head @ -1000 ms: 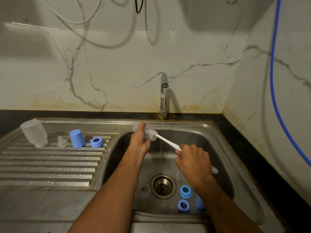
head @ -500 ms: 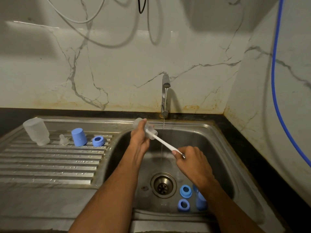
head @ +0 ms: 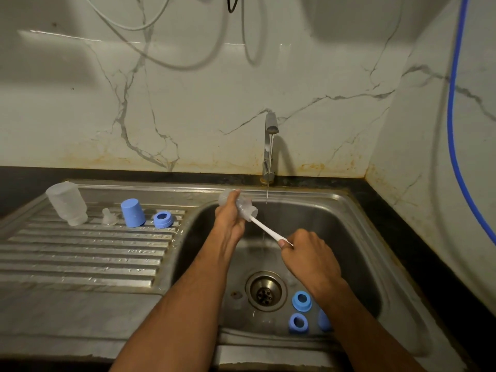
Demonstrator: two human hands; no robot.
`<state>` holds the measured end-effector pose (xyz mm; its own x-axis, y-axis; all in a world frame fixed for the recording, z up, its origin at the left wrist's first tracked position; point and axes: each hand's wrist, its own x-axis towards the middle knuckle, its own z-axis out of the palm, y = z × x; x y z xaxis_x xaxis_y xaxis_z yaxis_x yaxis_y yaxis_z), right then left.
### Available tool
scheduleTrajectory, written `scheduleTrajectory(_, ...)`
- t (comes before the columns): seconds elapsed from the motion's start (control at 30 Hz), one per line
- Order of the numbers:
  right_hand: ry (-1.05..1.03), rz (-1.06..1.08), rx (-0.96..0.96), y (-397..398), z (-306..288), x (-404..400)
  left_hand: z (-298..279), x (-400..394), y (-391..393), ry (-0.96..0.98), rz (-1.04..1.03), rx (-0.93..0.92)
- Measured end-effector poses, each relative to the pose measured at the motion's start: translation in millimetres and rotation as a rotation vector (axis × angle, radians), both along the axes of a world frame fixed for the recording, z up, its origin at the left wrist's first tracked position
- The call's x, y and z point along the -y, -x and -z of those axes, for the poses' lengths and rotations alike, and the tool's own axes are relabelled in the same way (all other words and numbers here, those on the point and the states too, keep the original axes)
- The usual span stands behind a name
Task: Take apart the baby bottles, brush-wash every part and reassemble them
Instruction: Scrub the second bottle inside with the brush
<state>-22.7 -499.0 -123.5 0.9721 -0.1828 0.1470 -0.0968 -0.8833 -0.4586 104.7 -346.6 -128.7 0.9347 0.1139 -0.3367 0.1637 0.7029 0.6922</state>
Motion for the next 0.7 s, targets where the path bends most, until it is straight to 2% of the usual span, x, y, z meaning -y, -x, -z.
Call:
scheduleTrajectory(0.2, -0.161, -0.059, 0.012, 1, 7, 5, 2, -9, -4, 0.023, -0.011, -0.015)
scheduleTrajectory(0.33, -0.198, -0.067, 0.043, -2, 10, 9, -1, -8, -1, 0.052, -0.006, 0.007)
scheduleTrajectory(0.7, 0.027, 0.059, 0.062, -1, 5, 6, -5, 6, 2, 0.003, 0.025, 0.027)
